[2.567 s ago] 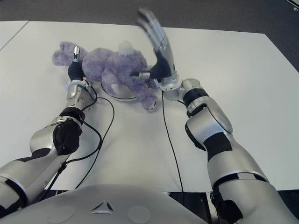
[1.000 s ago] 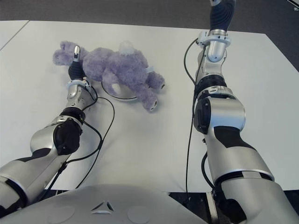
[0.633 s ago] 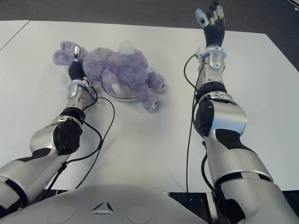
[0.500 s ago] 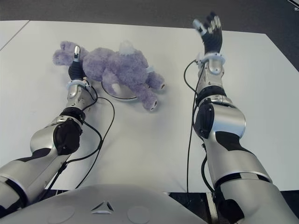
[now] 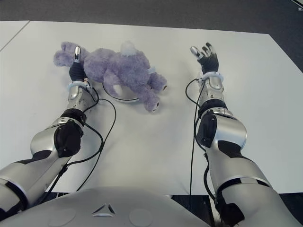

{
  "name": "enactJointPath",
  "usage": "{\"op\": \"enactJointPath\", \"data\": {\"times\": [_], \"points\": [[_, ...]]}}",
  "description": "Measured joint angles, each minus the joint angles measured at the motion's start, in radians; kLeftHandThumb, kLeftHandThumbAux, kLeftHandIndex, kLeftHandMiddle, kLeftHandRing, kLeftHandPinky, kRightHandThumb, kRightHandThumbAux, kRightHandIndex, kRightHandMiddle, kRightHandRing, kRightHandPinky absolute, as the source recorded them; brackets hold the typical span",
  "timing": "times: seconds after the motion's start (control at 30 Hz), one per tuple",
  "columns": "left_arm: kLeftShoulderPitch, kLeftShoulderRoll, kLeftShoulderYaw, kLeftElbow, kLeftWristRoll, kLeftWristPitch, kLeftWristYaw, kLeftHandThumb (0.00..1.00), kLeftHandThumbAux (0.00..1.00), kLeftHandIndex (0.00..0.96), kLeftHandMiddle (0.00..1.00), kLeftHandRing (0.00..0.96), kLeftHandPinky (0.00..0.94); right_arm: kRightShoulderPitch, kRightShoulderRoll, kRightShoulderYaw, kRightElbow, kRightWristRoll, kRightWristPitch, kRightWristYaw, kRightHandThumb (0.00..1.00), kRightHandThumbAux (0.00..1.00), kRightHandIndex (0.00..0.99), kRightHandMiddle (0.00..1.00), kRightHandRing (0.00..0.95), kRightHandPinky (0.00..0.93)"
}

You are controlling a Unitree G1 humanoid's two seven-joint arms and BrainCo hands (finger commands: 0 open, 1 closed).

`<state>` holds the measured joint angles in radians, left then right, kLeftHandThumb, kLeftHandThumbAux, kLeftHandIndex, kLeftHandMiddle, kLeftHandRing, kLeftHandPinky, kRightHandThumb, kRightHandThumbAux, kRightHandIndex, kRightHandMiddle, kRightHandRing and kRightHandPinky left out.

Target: Put the doll into the plate.

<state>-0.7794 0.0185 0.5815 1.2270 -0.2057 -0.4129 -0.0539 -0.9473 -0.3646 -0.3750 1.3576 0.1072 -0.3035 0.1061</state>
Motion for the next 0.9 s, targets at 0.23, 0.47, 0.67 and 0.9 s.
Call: {"op": "enactJointPath", "data": {"times": [0.23,0.47,0.67,0.9], "points": [[0.001,0.001,-0.001,0.0,0.0,-0.003,-0.001,0.0,0.454,0.0,0.044,0.048,0.061,0.031,0.019,0.0,0.002,-0.011,0.036,-0.011,0.0,0.78,0.065,0.054,0.041,0.065],[0.003,0.002,-0.003,0.0,0.0,-0.005,-0.001,0.0,0.451,0.0,0.042,0.044,0.061,0.04,0.032,0.001,-0.002,-0.021,0.041,-0.019,0.0,0.779,0.072,0.063,0.049,0.061],[0.006,0.004,-0.014,0.0,0.004,-0.01,-0.001,0.0,0.447,0.0,0.041,0.042,0.063,0.042,0.038,0.001,-0.006,-0.027,0.041,-0.022,0.0,0.764,0.07,0.066,0.05,0.048],[0.016,0.011,-0.044,0.0,0.03,-0.027,-0.001,0.0,0.463,0.0,0.038,0.036,0.057,0.057,0.061,0.005,-0.019,-0.034,0.03,-0.028,0.0,0.745,0.061,0.065,0.046,0.054]]}}
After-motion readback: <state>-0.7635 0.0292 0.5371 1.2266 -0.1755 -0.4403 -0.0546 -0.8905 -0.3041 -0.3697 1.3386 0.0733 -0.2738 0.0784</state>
